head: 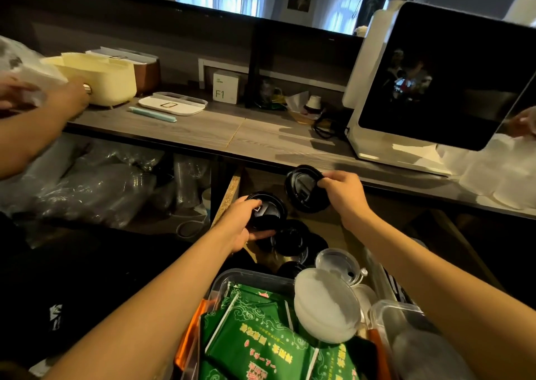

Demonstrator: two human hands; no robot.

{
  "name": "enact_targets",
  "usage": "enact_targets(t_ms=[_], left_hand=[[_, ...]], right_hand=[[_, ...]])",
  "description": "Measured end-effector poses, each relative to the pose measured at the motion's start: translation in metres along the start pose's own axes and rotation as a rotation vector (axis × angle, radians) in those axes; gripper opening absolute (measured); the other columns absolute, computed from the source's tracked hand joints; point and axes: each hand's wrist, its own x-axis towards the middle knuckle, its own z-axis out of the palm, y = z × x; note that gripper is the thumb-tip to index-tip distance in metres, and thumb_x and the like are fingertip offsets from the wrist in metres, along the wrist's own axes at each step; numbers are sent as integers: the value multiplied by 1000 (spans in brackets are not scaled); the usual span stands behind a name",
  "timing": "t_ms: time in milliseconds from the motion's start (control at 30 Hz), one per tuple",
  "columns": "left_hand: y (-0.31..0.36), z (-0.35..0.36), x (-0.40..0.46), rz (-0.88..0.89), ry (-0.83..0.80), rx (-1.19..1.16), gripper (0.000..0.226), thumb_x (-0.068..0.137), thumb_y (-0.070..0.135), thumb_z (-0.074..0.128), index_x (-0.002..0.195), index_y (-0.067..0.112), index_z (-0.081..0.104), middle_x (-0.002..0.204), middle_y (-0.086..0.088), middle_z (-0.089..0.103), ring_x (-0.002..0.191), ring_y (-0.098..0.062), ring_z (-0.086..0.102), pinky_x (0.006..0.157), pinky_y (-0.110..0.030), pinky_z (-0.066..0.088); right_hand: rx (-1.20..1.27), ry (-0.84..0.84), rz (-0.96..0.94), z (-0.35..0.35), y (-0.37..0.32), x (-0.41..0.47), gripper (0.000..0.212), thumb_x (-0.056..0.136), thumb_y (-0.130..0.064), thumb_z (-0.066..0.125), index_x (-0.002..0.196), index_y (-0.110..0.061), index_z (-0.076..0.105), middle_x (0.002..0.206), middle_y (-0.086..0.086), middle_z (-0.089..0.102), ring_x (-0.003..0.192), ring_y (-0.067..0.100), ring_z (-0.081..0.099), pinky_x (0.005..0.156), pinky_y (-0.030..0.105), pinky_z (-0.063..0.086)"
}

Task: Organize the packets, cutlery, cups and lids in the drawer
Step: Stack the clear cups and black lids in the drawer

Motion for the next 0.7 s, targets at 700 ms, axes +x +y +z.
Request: enact_targets(t_ms=[700], left_hand=[[-2, 3, 1, 126, -132, 93, 23, 103, 12, 52, 122, 22, 58, 120, -12, 63, 103, -32, 65, 69, -49, 62]], right_hand=[[-322, -63, -186, 50, 11, -20, 27, 94, -25, 62, 119, -14, 63, 102, -2, 63, 92, 11, 59, 72, 22, 49]])
